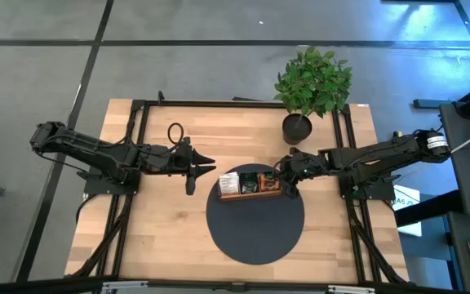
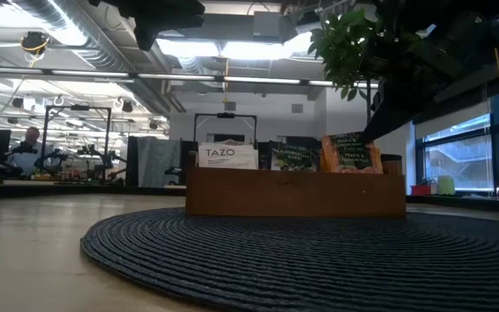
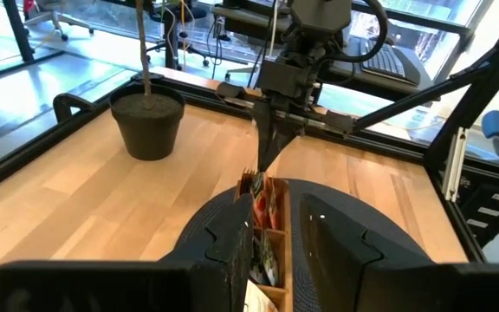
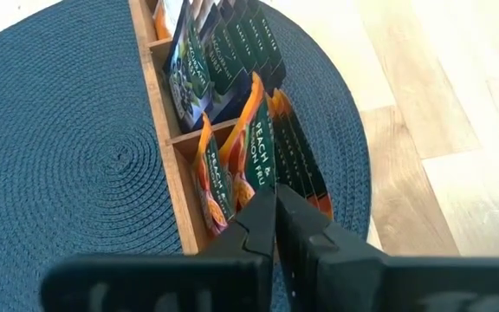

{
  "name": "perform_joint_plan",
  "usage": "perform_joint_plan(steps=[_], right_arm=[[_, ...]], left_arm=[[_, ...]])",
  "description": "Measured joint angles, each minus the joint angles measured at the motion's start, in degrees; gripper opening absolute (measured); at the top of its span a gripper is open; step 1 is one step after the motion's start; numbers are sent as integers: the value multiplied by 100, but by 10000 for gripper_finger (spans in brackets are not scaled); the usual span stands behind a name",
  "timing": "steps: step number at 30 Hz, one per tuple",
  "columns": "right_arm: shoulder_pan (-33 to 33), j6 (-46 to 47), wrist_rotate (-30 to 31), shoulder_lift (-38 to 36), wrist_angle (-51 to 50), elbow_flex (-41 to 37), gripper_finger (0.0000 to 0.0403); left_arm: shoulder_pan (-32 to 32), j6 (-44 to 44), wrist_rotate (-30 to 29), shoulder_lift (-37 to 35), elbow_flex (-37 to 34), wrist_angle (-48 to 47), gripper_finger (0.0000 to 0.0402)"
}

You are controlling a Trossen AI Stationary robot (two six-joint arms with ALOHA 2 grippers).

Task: Pick & Place Tea
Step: Return to Home Position

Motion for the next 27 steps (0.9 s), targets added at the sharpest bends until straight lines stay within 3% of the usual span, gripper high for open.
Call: perform_joint_plan(steps=[21,27], right_arm=[[402,-28,399,483,214,0,7],[396,-30,403,483,188,0,28]], left_arm=[[0,0,-46,-2,0,2,93],[0,0,-46,-1,-1,3,91]])
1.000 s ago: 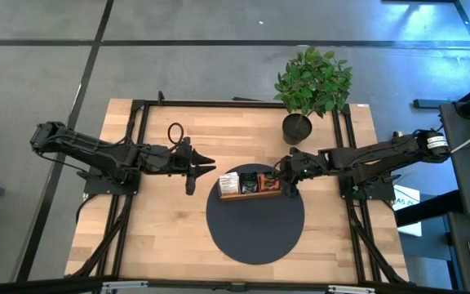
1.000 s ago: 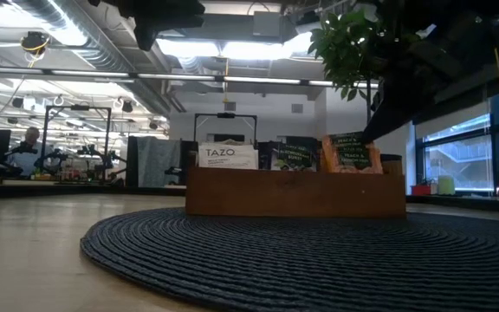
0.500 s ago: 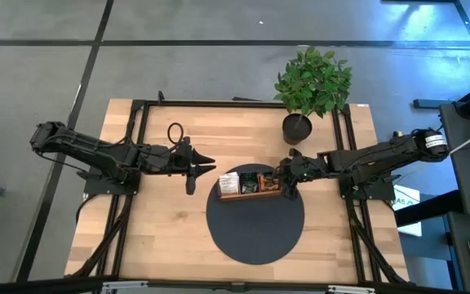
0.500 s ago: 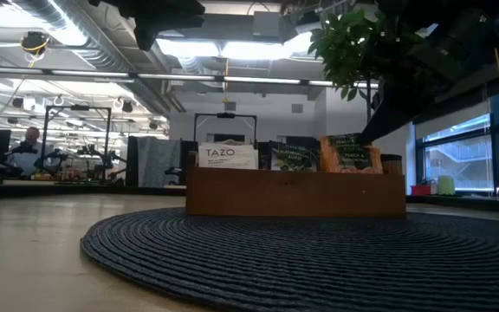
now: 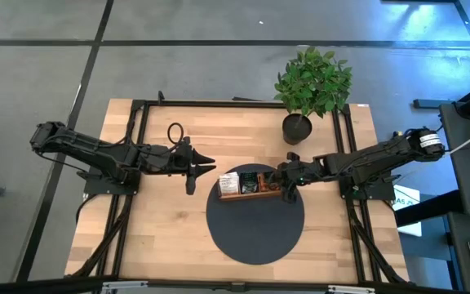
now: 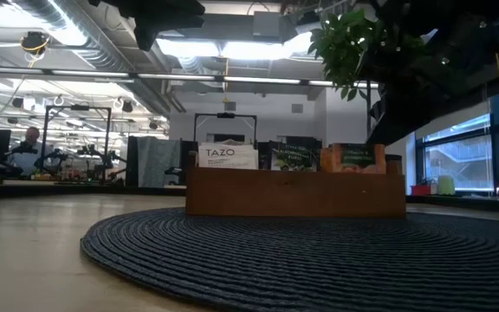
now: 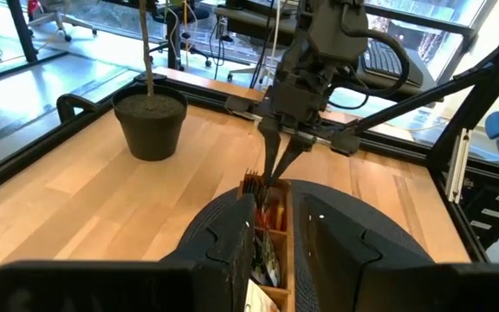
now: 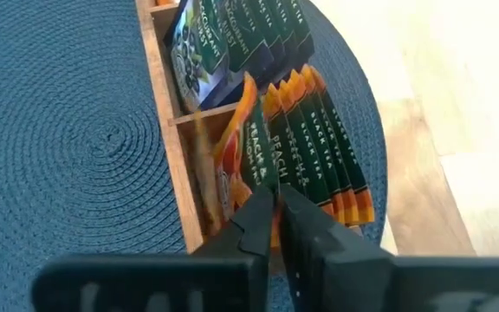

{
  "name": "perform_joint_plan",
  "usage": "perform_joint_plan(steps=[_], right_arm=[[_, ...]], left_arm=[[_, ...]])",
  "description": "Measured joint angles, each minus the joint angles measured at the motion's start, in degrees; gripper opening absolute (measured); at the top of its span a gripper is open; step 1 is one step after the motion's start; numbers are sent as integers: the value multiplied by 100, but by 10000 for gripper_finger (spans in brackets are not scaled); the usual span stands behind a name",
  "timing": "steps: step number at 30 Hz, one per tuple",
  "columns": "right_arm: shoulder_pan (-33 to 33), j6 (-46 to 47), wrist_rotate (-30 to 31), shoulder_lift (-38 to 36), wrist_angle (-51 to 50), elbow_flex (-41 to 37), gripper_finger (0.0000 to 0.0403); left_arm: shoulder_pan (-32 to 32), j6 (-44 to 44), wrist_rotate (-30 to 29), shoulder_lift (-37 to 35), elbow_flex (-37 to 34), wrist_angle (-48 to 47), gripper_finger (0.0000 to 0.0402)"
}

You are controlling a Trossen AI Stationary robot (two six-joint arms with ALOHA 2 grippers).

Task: Pick & Place Tea
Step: Return to Home Position

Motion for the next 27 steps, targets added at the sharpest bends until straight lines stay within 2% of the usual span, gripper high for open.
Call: perform_joint_plan(steps=[8,12,18,22,27], right_arm=[[0,24,0,-23,-51,22,86],[0,-31,141,-246,-215,307,106],[-2,271,239,-731,-761,852,111],[53,735,236,-1200,-962,747,111],[345,1091,104,-2351,-875,68,112]], left_arm=[[0,0,2,-2,0,-1,95],[0,-25,-4,-2,1,1,92],[50,-840,-34,-112,-10,50,91],[61,-841,40,-132,-273,530,92],[144,-939,170,-407,-831,1320,92]])
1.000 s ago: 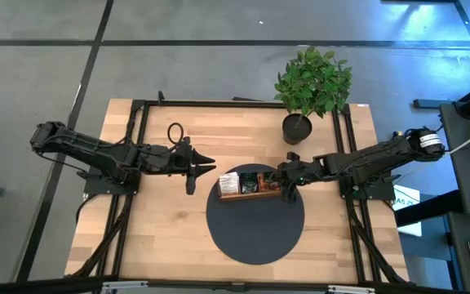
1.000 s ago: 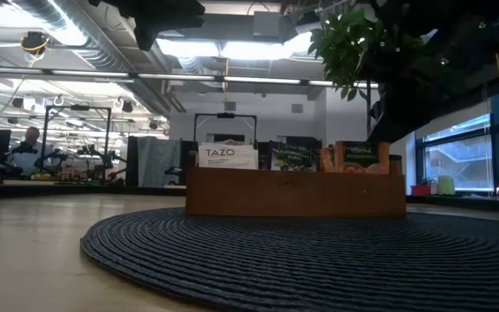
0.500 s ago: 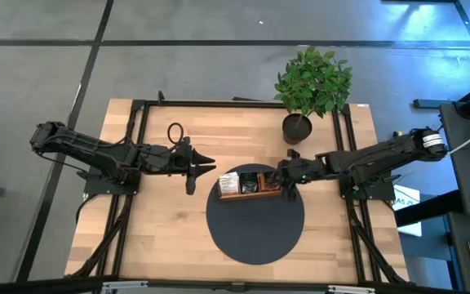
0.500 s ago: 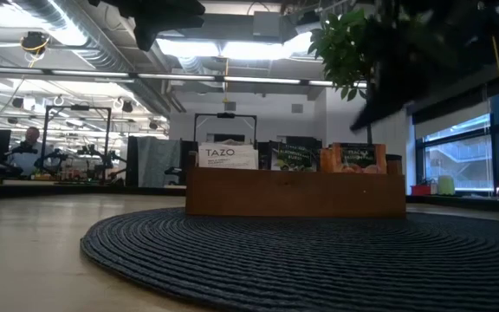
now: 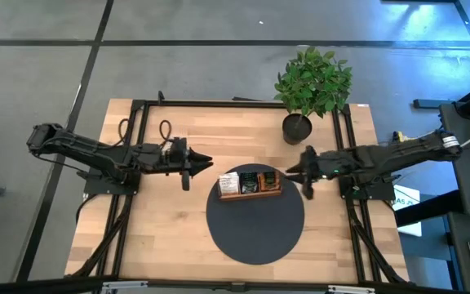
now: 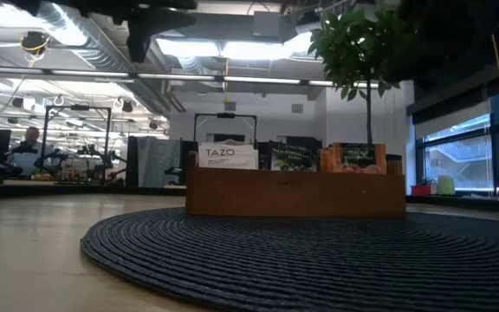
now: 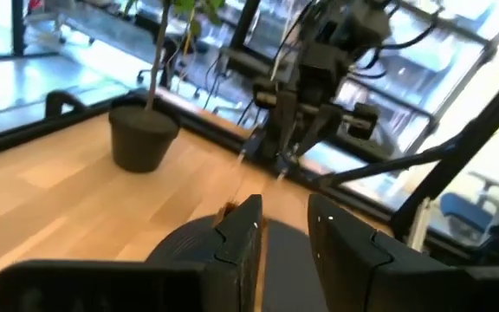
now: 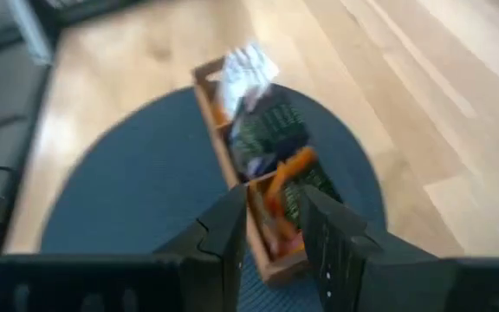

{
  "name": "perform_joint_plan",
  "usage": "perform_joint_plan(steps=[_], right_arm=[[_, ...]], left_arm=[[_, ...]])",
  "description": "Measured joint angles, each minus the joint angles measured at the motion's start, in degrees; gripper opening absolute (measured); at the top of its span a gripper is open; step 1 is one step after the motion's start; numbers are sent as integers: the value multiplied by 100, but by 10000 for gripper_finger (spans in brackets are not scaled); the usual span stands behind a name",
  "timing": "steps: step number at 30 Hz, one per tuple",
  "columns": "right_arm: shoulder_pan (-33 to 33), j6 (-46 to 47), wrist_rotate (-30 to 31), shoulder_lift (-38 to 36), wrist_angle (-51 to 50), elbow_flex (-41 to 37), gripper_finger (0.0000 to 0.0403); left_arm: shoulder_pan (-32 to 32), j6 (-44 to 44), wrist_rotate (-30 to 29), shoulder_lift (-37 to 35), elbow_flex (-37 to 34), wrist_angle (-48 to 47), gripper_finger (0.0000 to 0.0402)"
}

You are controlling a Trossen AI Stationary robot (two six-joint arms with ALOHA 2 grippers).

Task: Pick & Place Tea
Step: Return to Home Position

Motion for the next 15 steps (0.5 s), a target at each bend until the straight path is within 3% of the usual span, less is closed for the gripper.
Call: perform_joint_plan(steps=[7,11,15], right_arm=[[237,-308,83,-1632,783,-1041,112],[238,-194,592,-2261,1410,-1690,112],[237,-207,630,-2777,2042,-2262,112]], left_arm=[[181,51,19,-1068,-810,177,94],[386,-17,27,-1698,-1328,159,95],[581,-210,48,-2230,-1832,152,92]])
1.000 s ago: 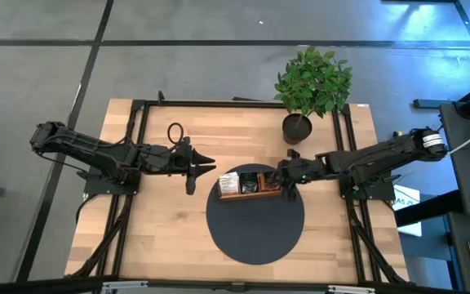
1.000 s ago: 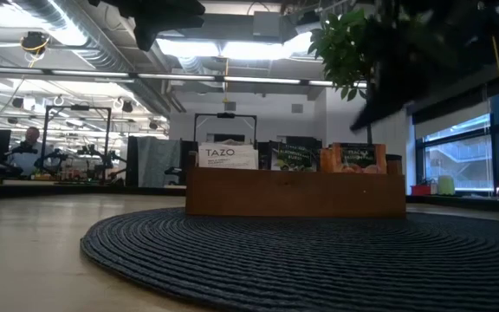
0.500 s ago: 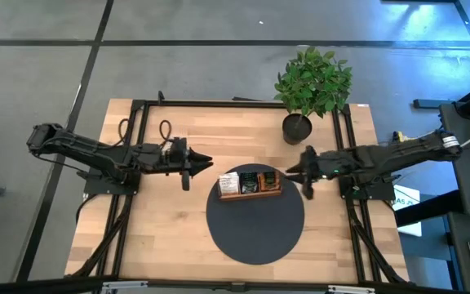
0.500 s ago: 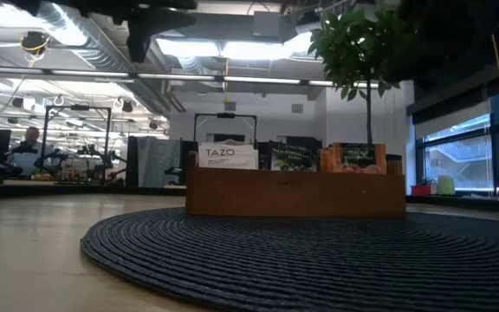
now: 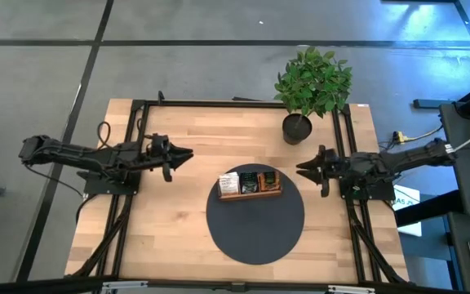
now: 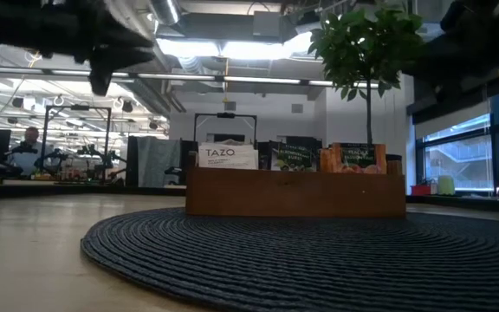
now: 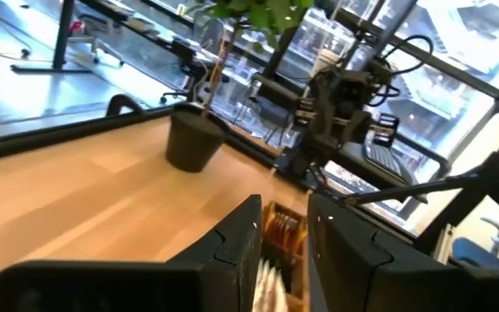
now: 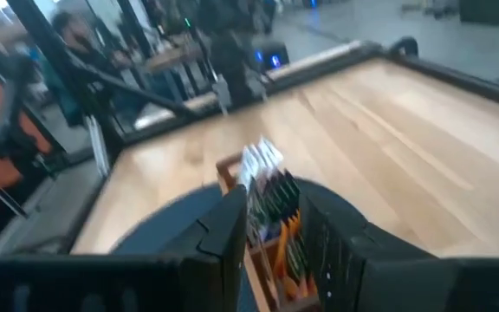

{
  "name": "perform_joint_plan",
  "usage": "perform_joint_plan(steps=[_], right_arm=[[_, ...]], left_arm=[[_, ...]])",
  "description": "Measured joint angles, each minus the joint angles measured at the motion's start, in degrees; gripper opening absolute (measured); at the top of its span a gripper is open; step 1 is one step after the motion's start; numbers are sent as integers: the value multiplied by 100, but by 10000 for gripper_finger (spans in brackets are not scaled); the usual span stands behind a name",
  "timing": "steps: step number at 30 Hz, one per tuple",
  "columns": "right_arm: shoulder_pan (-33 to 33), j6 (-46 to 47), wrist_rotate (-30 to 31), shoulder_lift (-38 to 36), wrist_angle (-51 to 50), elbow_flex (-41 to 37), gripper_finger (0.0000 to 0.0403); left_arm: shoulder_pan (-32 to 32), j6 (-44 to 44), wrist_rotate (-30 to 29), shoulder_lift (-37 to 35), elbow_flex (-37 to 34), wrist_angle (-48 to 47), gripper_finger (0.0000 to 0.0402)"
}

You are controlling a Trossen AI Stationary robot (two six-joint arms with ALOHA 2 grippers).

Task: Pick & Place Tea
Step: Return to Home Position

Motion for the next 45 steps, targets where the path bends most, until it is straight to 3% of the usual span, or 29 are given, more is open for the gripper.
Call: perform_joint_plan(steps=[5,14,21,27,34,39,45], right_arm=[[-4,-367,25,-484,550,-354,112],[-7,-612,424,-1254,379,-421,112],[-7,-809,1145,-1775,101,-421,112],[-7,-1029,1326,-2179,-186,-419,112],[-7,-816,1673,-2172,-723,-421,112],[-7,-827,2052,-2174,-934,-429,112],[-7,-1030,2079,-2172,-997,-427,112]], left_arm=[[156,-60,10,-524,-487,-3,91],[415,-367,-41,-1603,-1282,-106,95],[789,-381,-17,-2400,-1275,-1046,91],[1204,-201,319,-3272,-1253,-1654,93],[1671,164,454,-3084,-1233,-1764,95],[1727,582,426,-3001,-1233,-1759,93],[1727,1197,329,-3001,-1232,-1746,95]])
